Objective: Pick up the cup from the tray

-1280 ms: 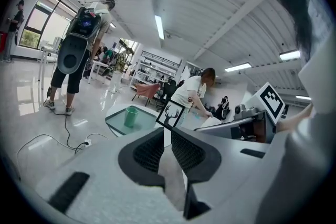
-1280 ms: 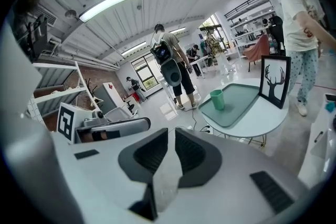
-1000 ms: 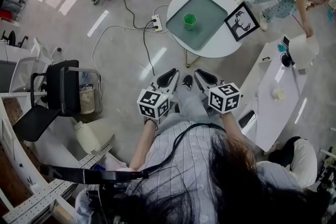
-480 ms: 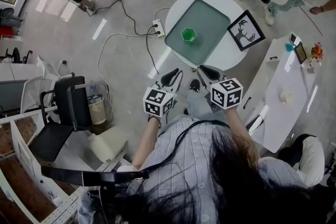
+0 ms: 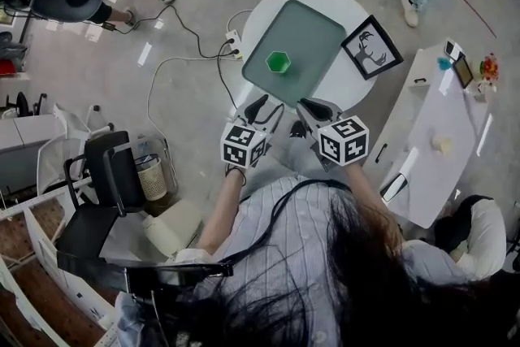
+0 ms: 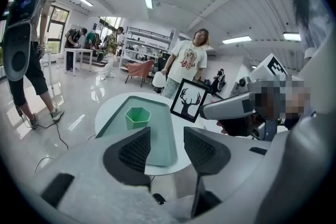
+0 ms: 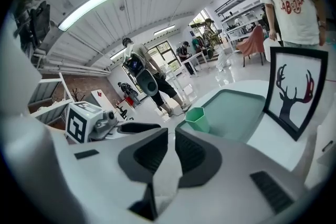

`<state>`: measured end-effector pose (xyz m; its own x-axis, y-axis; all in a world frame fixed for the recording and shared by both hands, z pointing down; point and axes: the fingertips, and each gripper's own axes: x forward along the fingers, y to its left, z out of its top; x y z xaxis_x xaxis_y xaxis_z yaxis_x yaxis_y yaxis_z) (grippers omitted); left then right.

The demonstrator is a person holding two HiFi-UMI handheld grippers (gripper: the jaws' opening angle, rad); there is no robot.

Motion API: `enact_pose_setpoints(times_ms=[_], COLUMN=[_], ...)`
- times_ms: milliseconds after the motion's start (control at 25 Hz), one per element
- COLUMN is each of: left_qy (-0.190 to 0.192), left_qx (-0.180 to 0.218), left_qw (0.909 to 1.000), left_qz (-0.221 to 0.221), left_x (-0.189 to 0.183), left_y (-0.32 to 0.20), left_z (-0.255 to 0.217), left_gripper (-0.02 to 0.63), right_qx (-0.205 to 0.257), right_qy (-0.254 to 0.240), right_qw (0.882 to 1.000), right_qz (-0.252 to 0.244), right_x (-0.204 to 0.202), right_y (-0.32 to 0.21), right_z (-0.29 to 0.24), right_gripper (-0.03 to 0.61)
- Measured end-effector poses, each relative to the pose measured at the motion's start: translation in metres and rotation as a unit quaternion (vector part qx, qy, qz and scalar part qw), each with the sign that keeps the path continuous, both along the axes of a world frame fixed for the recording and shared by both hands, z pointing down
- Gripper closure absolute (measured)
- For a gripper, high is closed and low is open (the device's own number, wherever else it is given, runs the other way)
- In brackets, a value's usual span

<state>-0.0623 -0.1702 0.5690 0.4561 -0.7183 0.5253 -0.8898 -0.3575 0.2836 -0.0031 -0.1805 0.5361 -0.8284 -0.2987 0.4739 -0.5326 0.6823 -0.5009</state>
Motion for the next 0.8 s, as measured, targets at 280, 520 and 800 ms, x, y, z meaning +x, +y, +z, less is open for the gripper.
enact_pose_setpoints(times_ms=[280,520,800], left_qy=[-0.041,-0.062,-0.072], left_qx=[-0.032,-0.04,-0.039], left_qw=[0.9983,0.9961,0.9902], left_qz=[0.027,0.049,0.113], left_x=[-0.004,-0.018,-0.015], left_y=[-0.034,-0.074,-0.1], left_z=[0.047,0.084,0.107], left_gripper=[0.338,0.248,0.232], right_qx=[-0.018,-0.029,-0.048], right_qy=[0.009,0.013,0.031], right_qw=[0.999,0.996,0.991], right_qz=[0.042,0.087,0.12], right_x=[0.016,0.018,0.022], right_y=[-0.008,-0.013,-0.008], right_z=[0.008,0.014,0.026], right_gripper=[0.52,0.52,0.52])
